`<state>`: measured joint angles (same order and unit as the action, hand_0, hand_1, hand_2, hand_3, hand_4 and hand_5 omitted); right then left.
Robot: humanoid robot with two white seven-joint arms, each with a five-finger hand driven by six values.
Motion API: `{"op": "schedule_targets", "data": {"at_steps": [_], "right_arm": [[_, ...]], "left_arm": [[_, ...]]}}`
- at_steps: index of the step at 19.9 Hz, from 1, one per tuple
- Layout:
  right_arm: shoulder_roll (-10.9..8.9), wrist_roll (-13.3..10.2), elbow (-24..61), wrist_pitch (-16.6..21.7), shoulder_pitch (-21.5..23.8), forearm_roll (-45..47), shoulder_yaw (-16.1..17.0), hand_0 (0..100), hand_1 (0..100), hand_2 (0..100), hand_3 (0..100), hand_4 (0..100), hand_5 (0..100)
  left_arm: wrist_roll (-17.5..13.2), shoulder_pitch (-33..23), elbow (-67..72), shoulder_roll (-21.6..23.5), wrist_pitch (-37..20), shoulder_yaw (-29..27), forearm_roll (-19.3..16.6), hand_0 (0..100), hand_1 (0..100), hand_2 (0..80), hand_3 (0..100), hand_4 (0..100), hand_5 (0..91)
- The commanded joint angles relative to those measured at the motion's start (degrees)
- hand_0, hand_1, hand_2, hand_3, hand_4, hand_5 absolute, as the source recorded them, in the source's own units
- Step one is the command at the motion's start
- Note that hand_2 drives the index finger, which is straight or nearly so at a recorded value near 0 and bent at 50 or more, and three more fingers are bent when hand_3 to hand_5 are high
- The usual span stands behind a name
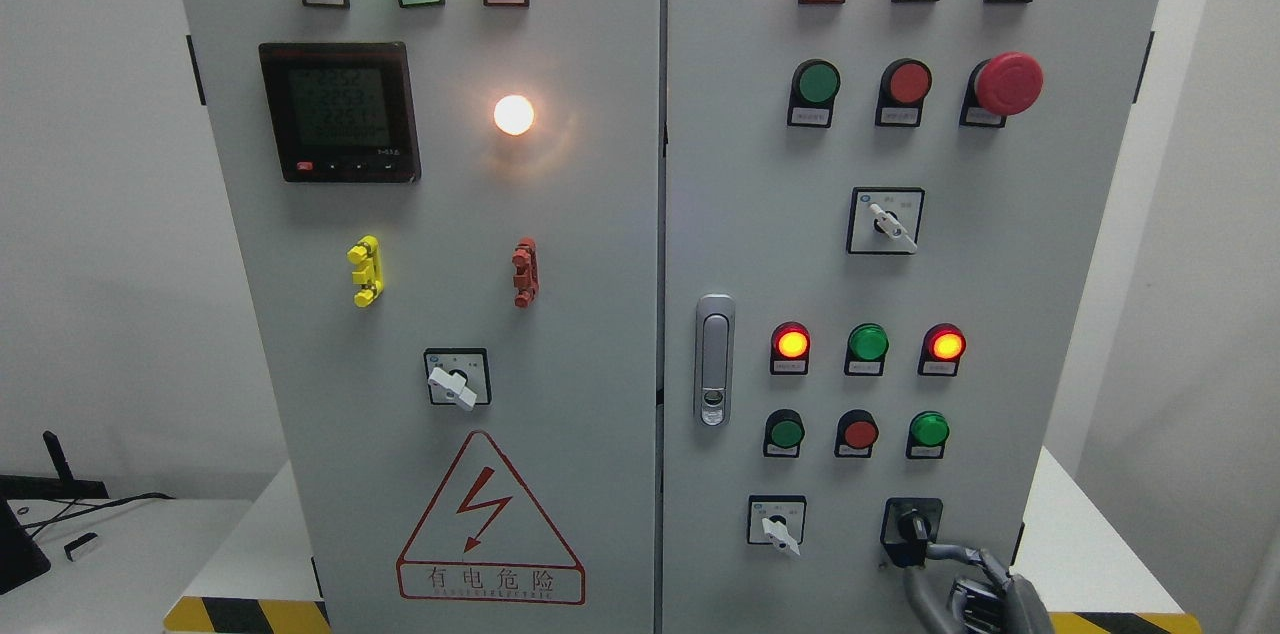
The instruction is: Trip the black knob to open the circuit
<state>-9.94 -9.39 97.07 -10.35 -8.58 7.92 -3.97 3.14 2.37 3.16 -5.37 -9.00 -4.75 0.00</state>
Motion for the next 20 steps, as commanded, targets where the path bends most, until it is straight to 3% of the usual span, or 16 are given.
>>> {"op": "schedule_targets", "data": {"at_steps": [1,8,17,20], "right_arm": [[0.63,-0.01,0.49,-0.03,-0.03,-0.01,-0.43,28,68,41,100,100,96],[0.89,0.08,3.39,-1.34,0.32,-0.01,-0.6,28,68,42,100,100,96],[1.51,0.08,4.27,-1.52,0.85,-0.01,-3.24,28,68,42,100,100,96],[2.47,0.08,4.09,-1.52,0.76,-0.1,-3.68,28,68,42,100,100,96]], "left_arm": [[0.03,0.0,0.0,0.01,0.03,0.0,-1.76,12,39,0.0,0,0,0.0],[0.03,0.0,0.0,0.01,0.03,0.0,-1.76,12,39,0.0,0,0,0.0],[0.03,0.0,0.0,0.01,0.03,0.0,-1.76,12,39,0.0,0,0,0.0],[0.03,0.0,0.0,0.01,0.03,0.0,-1.76,12,39,0.0,0,0,0.0]]}}
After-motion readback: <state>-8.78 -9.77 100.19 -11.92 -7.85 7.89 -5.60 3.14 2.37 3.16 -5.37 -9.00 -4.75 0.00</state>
